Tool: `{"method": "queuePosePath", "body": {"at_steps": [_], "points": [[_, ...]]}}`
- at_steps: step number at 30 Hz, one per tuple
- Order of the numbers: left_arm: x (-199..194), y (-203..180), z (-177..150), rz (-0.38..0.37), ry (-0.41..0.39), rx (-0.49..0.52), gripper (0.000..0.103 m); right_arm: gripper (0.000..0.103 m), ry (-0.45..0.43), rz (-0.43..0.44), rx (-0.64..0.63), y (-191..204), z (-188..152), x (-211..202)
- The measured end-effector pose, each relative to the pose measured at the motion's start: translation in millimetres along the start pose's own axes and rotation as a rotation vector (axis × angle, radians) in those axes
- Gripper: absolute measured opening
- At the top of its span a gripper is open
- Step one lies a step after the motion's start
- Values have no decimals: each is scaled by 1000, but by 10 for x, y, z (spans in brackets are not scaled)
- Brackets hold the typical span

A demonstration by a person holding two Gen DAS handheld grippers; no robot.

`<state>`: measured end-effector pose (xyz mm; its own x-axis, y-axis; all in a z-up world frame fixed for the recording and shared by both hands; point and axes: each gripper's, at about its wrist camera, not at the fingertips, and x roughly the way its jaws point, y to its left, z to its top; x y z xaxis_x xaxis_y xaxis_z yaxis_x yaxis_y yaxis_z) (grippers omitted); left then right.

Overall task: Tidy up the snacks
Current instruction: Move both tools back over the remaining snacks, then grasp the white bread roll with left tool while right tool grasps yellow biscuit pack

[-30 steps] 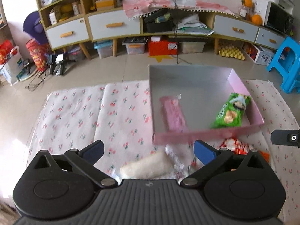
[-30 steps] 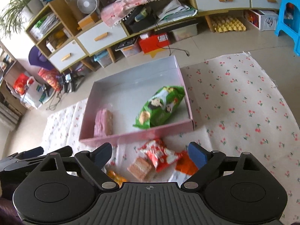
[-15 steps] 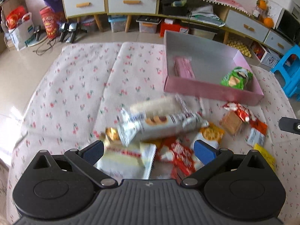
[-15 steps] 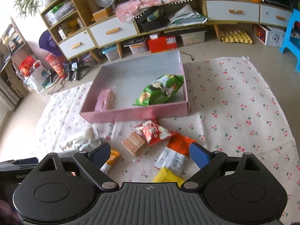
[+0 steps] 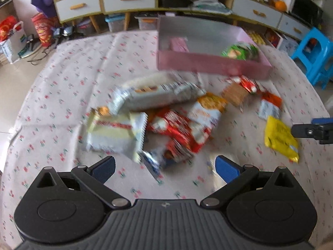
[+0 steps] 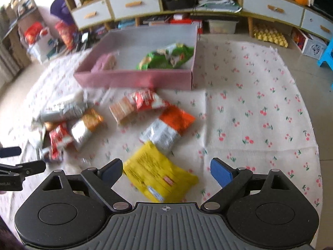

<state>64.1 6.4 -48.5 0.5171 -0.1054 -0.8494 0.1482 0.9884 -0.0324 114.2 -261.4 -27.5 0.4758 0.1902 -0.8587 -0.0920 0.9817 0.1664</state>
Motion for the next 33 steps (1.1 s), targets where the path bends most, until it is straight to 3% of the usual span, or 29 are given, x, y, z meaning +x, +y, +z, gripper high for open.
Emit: {"method": "queuePosePath", "body": {"at_steps": [11, 17, 25, 33], "points": [[94, -371, -353, -45, 59, 43, 102, 93, 179, 33, -175, 27, -208, 280], [148, -513, -493, -8, 65, 124, 102, 103, 167, -2, -270, 129, -300, 346], [151, -519, -518, 8, 24, 123, 103, 103, 159, 0, -288, 126, -295, 339], [96, -504, -468, -15, -2, 106, 73, 102, 123, -5, -296, 166, -214, 380]]}}
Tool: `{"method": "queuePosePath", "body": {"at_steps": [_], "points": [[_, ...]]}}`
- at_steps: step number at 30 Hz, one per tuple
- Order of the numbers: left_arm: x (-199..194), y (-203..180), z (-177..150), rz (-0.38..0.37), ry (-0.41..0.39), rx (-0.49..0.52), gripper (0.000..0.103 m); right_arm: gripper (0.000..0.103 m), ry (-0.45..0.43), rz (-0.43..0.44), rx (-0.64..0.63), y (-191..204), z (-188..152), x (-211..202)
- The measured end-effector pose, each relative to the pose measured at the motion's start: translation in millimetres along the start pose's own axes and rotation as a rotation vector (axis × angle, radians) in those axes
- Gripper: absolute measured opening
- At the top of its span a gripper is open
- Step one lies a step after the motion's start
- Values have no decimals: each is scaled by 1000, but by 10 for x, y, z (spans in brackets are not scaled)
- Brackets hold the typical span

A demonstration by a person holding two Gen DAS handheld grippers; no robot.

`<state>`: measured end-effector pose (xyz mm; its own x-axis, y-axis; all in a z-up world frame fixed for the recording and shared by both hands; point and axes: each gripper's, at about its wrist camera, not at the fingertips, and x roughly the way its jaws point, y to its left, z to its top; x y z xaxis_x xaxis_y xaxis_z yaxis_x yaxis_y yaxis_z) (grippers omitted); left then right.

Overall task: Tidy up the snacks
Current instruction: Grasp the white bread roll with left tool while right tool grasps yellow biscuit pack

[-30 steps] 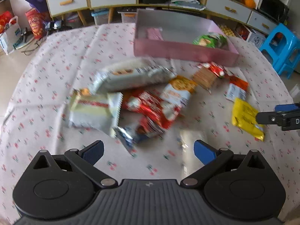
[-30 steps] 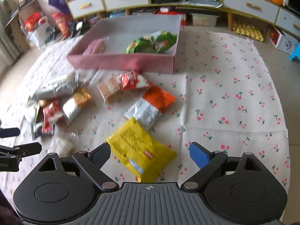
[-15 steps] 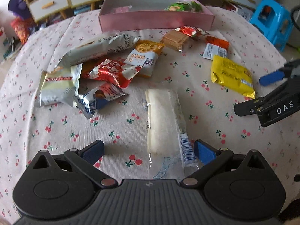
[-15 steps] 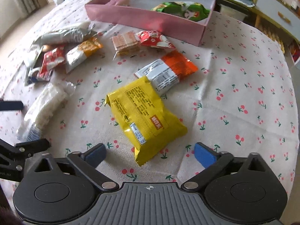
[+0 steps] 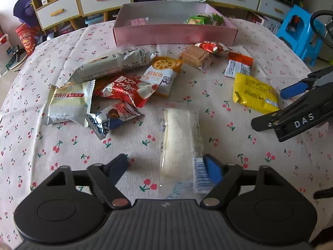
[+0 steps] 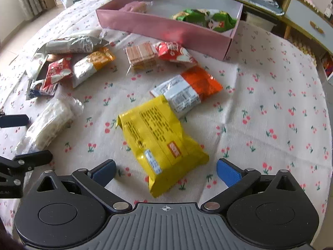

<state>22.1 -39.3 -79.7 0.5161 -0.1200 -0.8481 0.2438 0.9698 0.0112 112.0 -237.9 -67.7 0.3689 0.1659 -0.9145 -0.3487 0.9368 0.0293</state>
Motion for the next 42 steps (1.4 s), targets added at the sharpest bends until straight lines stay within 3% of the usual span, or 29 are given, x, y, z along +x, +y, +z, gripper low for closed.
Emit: {"method": "queuePosePath", "body": {"at_steps": [5, 11, 16, 20, 26, 42], "points": [[-20, 10, 15, -27, -9, 1, 57, 100, -22, -12, -8, 34, 39, 10], [-40, 33, 45, -66, -12, -11, 41, 89, -53, -12, -5, 42, 66, -4], [-51, 66, 69, -90, -8, -32, 38, 82, -62, -8, 12, 23, 76, -19], [-72, 85, 91, -111, -5, -46, 37, 81, -45, 14, 20, 43, 86, -26], [-114, 144, 137, -138, -10, -79, 36, 79, 0, 98, 137, 16, 121, -77], [-240, 239, 269, -214, -23, -124, 36, 75, -33, 173, 266, -25, 197, -295]]}}
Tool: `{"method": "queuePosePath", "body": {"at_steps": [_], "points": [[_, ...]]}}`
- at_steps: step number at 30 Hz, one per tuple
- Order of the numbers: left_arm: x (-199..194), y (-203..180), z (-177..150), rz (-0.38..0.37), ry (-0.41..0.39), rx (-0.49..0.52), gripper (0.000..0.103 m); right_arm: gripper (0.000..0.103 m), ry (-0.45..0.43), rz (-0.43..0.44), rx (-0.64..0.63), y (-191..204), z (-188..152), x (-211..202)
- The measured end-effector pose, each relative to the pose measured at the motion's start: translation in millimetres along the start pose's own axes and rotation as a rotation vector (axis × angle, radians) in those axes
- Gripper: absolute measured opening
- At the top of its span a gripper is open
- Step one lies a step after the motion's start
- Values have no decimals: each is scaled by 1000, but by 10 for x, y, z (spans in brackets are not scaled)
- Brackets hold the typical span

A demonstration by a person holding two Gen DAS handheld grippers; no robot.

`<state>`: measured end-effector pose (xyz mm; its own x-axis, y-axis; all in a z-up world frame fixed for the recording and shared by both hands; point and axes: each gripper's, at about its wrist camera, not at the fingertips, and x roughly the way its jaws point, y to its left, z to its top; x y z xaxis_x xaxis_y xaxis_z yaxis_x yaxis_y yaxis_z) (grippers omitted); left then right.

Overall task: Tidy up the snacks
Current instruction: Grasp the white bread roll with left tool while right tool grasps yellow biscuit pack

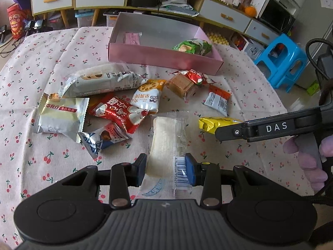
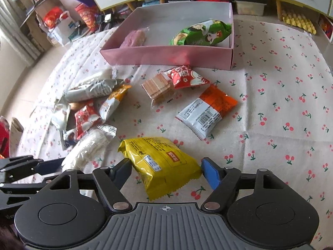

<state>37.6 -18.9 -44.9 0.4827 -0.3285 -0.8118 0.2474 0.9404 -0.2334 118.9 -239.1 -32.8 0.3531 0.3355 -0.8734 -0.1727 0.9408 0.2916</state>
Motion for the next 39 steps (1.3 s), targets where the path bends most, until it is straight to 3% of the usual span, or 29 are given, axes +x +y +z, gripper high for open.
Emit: {"method": "queuePosePath", "body": {"at_steps": [10, 18, 21, 23, 26, 28, 29, 34, 39], "points": [[-120, -17, 84, -44, -25, -2, 36, 70, -32, 44, 73, -35, 59, -145], [-120, 38, 159, -37, -37, -26, 36, 62, -40, 59, 101, -17, 106, -149], [-88, 63, 151, -37, -16, -36, 36, 36, -27, 53, 100, 13, 110, -68], [-68, 89, 141, -34, 0, -46, 36, 38, -18, 50, 113, 9, 117, -22], [-62, 122, 133, -28, 7, -58, 36, 51, 9, 51, 175, -20, 116, 54], [-77, 139, 135, -24, 4, -58, 36, 70, 29, 73, 258, -67, 121, 104], [-87, 144, 135, -22, 2, -57, 36, 72, 36, 81, 292, -84, 124, 127], [-88, 119, 126, -1, -3, -23, 36, 72, 80, 52, 428, -79, 153, 289], [-82, 158, 111, 9, 4, -15, 36, 74, 56, -25, 446, 101, 215, 396]]}}
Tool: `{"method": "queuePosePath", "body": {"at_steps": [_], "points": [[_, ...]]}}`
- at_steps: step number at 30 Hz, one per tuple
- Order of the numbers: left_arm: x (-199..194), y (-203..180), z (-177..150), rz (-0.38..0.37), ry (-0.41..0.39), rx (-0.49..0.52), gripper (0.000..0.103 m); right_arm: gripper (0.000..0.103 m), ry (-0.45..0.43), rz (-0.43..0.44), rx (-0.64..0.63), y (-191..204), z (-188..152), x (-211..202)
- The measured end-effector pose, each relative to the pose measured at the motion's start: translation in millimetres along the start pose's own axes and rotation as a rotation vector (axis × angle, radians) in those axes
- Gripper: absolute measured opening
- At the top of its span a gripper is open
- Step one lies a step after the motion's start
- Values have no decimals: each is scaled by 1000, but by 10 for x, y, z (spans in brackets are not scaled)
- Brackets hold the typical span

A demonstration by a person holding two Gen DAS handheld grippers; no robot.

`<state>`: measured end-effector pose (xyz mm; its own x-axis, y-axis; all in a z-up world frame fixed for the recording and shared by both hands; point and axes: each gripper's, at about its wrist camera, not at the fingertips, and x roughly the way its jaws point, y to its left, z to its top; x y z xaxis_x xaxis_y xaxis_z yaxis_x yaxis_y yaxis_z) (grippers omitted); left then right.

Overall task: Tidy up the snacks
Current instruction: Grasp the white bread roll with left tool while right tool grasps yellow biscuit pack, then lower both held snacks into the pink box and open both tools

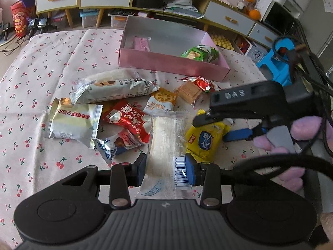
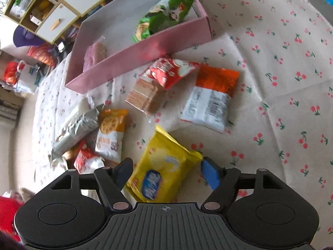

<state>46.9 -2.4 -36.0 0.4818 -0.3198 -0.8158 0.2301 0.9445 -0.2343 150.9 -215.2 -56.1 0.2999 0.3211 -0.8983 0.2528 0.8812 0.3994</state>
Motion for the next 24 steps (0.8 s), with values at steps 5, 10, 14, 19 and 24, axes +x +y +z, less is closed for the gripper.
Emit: {"method": "queuePosePath", "body": {"at_steps": [5, 10, 14, 19, 24], "points": [[-22, 56, -10, 7, -1, -2, 36, 73, -50, -87, -40, 209, -64, 61], [-44, 105, -18, 6, -1, -6, 36, 57, -80, -138, -82, 313, -93, 80], [-79, 127, -13, 2, -8, -8, 36, 54, -80, -115, -78, 273, -81, 73], [-111, 136, 24, -4, -22, -14, 36, 53, -89, -87, -58, 198, -62, -20], [-133, 151, 87, -9, -40, -27, 36, 53, -120, -43, -38, 137, -33, -183]]}}
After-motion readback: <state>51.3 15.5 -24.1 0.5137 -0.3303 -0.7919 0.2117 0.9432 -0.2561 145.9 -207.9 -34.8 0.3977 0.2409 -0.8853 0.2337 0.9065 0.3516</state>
